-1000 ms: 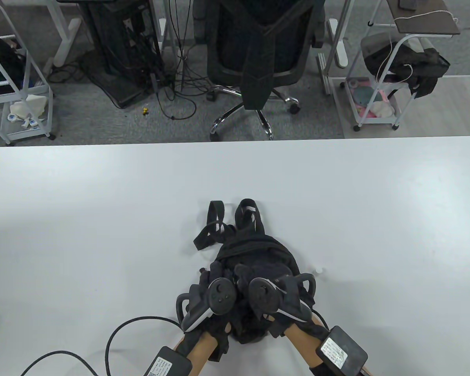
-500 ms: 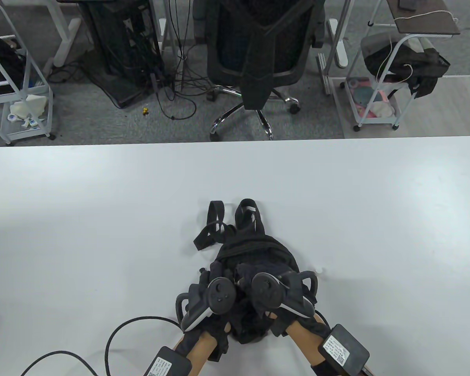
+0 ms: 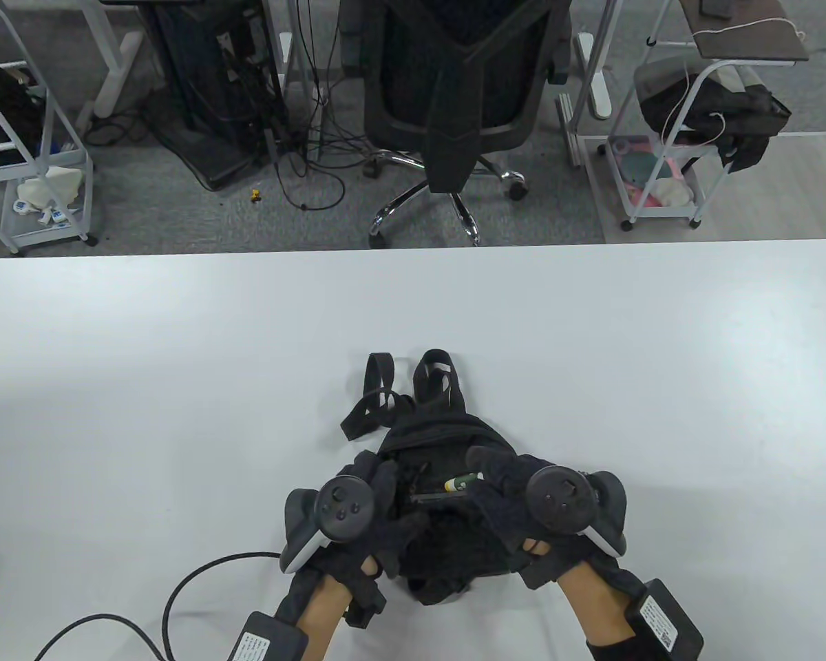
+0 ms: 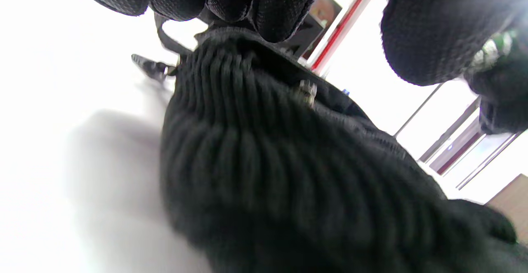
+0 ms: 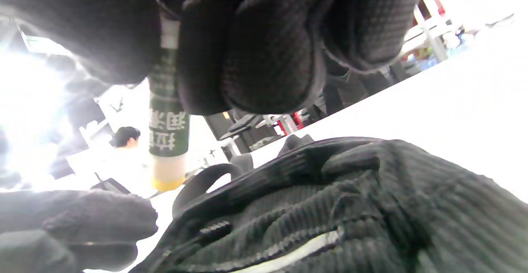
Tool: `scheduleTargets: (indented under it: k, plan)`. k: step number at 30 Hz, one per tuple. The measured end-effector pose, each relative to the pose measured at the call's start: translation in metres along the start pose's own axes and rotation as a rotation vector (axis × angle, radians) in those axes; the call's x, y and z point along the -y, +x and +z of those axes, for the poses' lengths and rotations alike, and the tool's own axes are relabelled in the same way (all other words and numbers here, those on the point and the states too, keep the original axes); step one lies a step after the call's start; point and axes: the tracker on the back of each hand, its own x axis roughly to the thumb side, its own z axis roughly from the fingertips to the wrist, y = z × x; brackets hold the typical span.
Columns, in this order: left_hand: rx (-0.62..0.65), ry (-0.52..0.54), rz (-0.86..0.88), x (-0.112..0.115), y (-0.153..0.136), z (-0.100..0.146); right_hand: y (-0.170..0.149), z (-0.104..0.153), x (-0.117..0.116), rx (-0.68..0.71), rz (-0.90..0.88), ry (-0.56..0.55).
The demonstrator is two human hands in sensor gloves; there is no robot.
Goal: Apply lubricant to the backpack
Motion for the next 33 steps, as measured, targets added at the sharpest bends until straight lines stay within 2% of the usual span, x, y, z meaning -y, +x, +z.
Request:
scheduleTargets:
  k: [3,7,10,13,18,27,33]
  plan:
    - [0.122,0.058,0.086,-0.011,-0.003,0.004,-0.004,0.001,0.002,0.016,-0.179,0.005]
    - [0.274,0.080,0.256,-0.021,-0.008,0.010,-0.002,0.002,-0.007,0.044,-0.362,0.044]
    - [0.343,0.103,0.440,-0.021,-0.006,0.013,0.000,0.005,-0.017,0.065,-0.470,0.078]
    - [0.398,0.138,0.533,-0.020,0.000,0.016,0.002,0.007,-0.023,0.061,-0.598,0.103]
    - [0.462,0.248,0.586,-0.028,0.007,0.025,0.011,0.010,-0.025,0.097,-0.586,0.105]
    - [0.488,0.274,0.521,-0.029,0.017,0.030,0.013,0.011,-0.027,0.144,-0.584,0.133]
    - [0.488,0.307,0.508,-0.030,0.018,0.032,0.004,0.008,-0.030,0.088,-0.615,0.151]
